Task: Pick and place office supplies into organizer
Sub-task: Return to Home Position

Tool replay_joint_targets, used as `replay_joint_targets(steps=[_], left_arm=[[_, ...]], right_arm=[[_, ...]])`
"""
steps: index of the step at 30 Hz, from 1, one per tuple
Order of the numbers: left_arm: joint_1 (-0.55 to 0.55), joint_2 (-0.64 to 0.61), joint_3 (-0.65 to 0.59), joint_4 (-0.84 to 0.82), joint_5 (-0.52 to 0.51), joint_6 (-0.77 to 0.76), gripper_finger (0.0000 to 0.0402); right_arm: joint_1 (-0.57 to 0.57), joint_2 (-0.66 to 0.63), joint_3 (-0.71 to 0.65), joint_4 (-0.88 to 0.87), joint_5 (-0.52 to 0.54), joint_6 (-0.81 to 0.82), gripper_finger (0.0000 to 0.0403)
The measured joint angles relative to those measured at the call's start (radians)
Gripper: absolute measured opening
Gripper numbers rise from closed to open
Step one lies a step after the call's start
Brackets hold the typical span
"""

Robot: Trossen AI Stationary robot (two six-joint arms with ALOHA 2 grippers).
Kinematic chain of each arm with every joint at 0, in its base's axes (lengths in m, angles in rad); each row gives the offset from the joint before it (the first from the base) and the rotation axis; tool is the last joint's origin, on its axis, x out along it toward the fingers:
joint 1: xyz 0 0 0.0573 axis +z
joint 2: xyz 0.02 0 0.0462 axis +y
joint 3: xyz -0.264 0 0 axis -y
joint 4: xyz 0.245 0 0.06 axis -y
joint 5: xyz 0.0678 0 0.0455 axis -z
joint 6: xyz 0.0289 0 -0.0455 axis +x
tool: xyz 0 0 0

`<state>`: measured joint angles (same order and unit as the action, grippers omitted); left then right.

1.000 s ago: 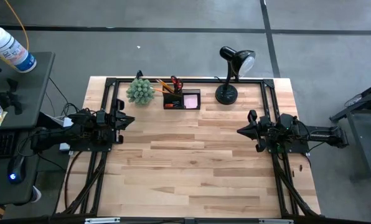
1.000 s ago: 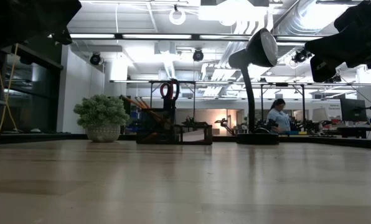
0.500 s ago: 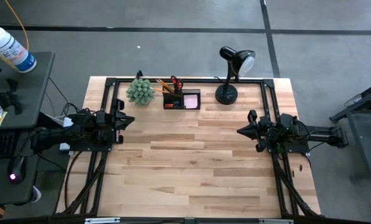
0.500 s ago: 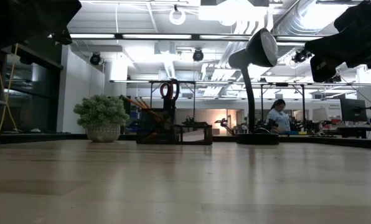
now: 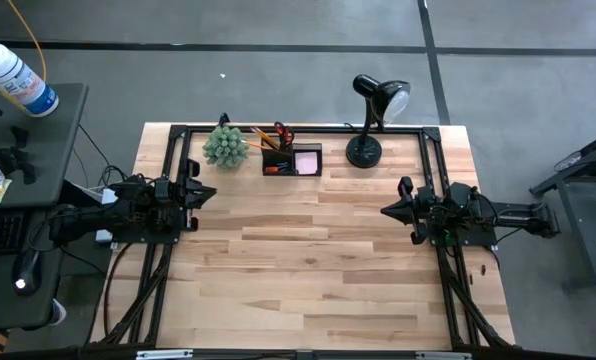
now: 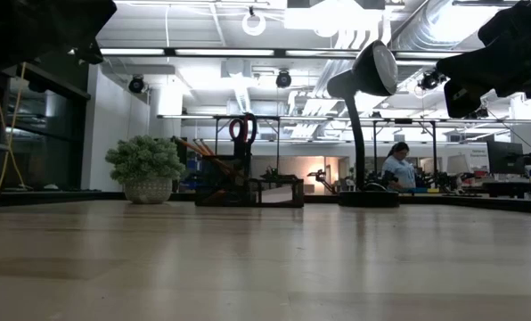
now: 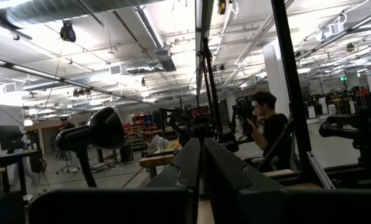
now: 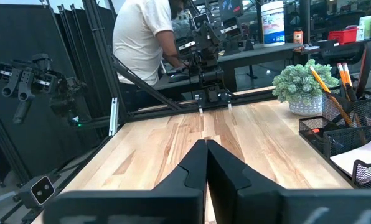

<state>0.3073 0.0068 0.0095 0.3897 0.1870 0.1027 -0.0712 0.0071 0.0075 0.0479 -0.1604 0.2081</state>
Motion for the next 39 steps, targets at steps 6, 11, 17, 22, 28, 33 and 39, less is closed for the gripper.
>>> replay_joint_targets(steps=[6, 11, 17, 22, 28, 33, 39], left_arm=[[0.000, 0.000, 0.000, 0.000, 0.000, 0.000, 0.0012], [0.000, 0.000, 0.000, 0.000, 0.000, 0.000, 0.0012], [0.000, 0.000, 0.000, 0.000, 0.000, 0.000, 0.0012], [0.000, 0.000, 0.000, 0.000, 0.000, 0.000, 0.0012], [0.000, 0.000, 0.000, 0.000, 0.000, 0.000, 0.0012], [0.000, 0.000, 0.000, 0.000, 0.000, 0.000, 0.0012], [0.000, 0.000, 0.000, 0.000, 0.000, 0.000, 0.0012]], right_arm=[[0.000, 0.000, 0.000, 0.000, 0.000, 0.000, 0.0006], [0.000, 0.000, 0.000, 0.000, 0.000, 0.000, 0.0001], [0.000, 0.000, 0.000, 0.000, 0.000, 0.000, 0.0006], [0.000, 0.000, 0.000, 0.000, 0.000, 0.000, 0.0005], [0.000, 0.000, 0.000, 0.000, 0.000, 0.000, 0.0002], [0.000, 0.000, 0.000, 0.000, 0.000, 0.000, 0.0002], [0.000, 0.000, 0.000, 0.000, 0.000, 0.000, 0.0003]])
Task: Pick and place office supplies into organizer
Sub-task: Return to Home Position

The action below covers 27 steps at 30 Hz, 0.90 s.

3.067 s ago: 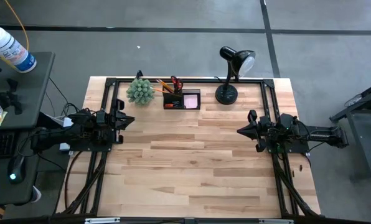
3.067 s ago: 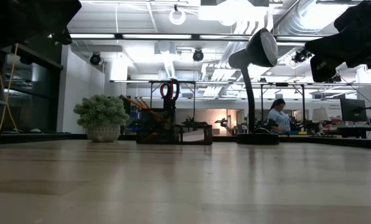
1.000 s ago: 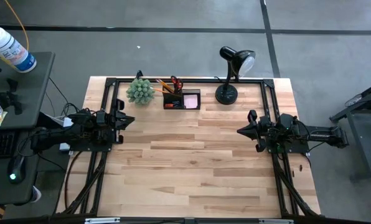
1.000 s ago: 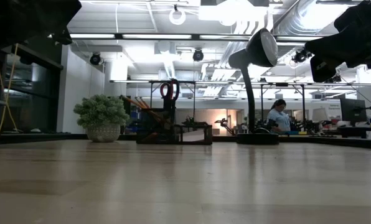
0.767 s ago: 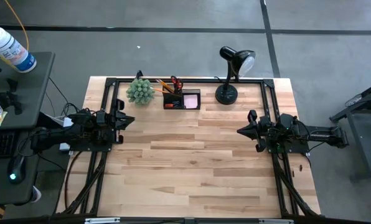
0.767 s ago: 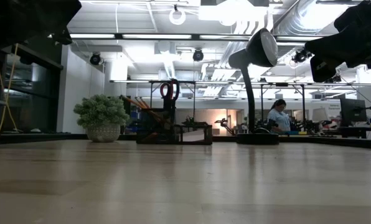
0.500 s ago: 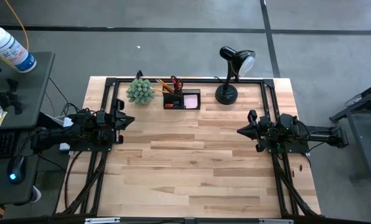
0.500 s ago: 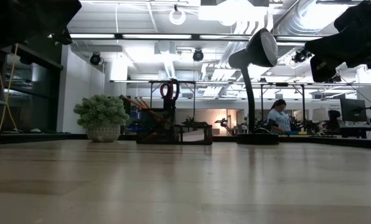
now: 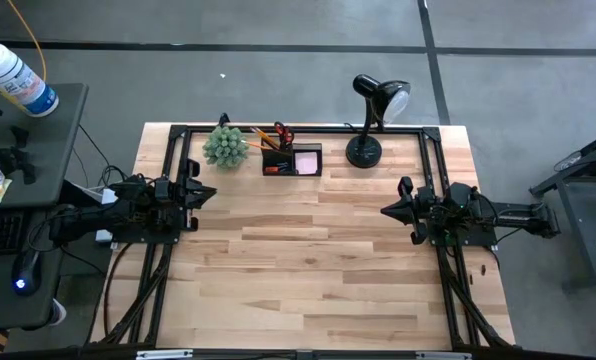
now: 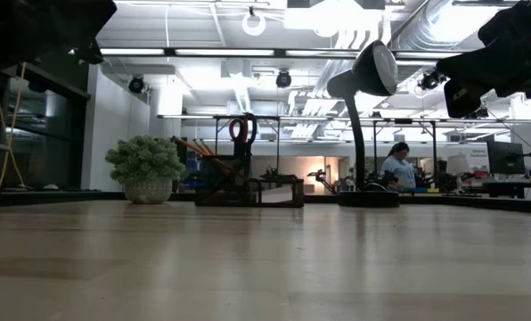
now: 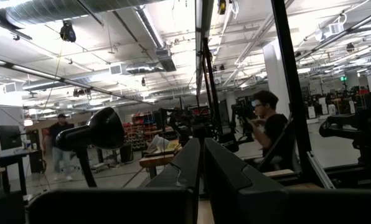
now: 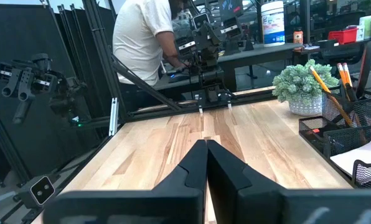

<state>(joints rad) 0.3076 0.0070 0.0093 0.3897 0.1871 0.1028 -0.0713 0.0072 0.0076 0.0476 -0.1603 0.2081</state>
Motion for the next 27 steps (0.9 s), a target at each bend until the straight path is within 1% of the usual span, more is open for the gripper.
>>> replay_joint_targets(steps=[27], left_arm=[[0.000, 0.000, 0.000, 0.000, 0.000, 0.000, 0.0012]], right_arm=[[0.000, 0.000, 0.000, 0.000, 0.000, 0.000, 0.0005]])
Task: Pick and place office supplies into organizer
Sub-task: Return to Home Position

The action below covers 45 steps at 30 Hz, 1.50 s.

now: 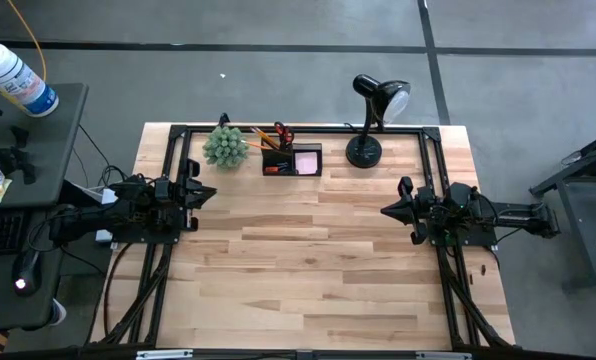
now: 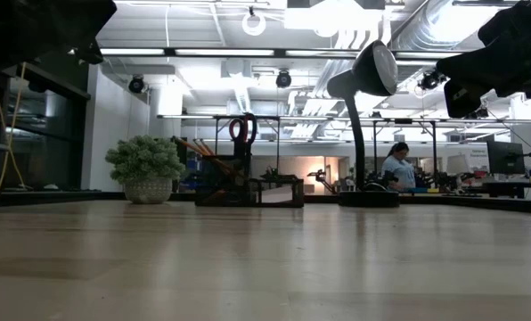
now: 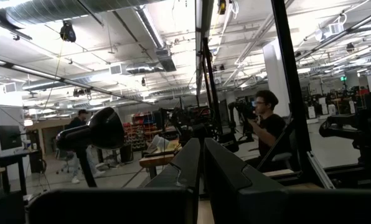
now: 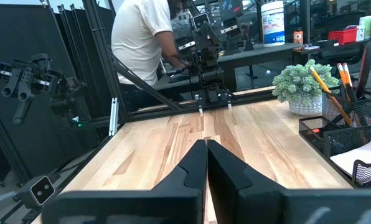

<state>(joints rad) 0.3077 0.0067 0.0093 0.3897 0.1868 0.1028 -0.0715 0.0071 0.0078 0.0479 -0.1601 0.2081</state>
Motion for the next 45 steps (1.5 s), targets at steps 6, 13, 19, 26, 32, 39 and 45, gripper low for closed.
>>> replay_joint_targets(steps=[6, 13, 19, 26, 32, 39, 45], left_arm=[[0.000, 0.000, 0.000, 0.000, 0.000, 0.000, 0.0012], [0.000, 0.000, 0.000, 0.000, 0.000, 0.000, 0.0012], [0.000, 0.000, 0.000, 0.000, 0.000, 0.000, 0.0012], [0.000, 0.000, 0.000, 0.000, 0.000, 0.000, 0.0012], [0.000, 0.000, 0.000, 0.000, 0.000, 0.000, 0.0012], [0.000, 0.000, 0.000, 0.000, 0.000, 0.000, 0.0012], [0.000, 0.000, 0.000, 0.000, 0.000, 0.000, 0.0012]], right_arm=[[0.000, 0.000, 0.000, 0.000, 0.000, 0.000, 0.0002], [0.000, 0.000, 0.000, 0.000, 0.000, 0.000, 0.0004], [0.000, 0.000, 0.000, 0.000, 0.000, 0.000, 0.0002], [0.000, 0.000, 0.000, 0.000, 0.000, 0.000, 0.0005], [0.000, 0.000, 0.000, 0.000, 0.000, 0.000, 0.0002], [0.000, 0.000, 0.000, 0.000, 0.000, 0.000, 0.0002], [0.000, 0.000, 0.000, 0.000, 0.000, 0.000, 0.0006]])
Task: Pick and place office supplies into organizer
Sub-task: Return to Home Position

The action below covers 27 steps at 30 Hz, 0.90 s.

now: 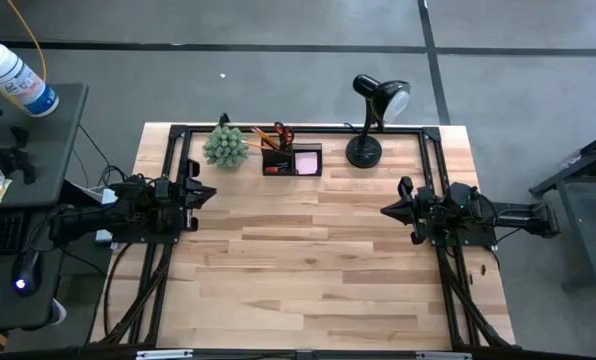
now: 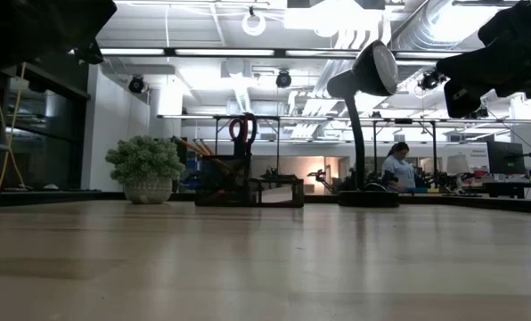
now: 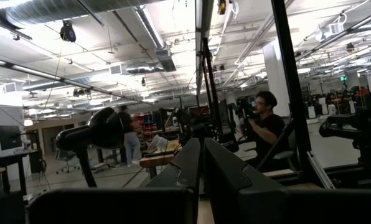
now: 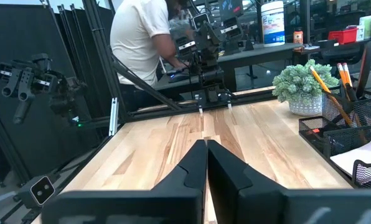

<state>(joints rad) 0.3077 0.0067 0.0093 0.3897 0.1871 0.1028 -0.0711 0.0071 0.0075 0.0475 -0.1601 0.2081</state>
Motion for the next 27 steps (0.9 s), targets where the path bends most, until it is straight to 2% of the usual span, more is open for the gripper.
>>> replay_joint_targets(steps=[27], left_arm=[[0.000, 0.000, 0.000, 0.000, 0.000, 0.000, 0.0012]], right_arm=[[0.000, 0.000, 0.000, 0.000, 0.000, 0.000, 0.0003]])
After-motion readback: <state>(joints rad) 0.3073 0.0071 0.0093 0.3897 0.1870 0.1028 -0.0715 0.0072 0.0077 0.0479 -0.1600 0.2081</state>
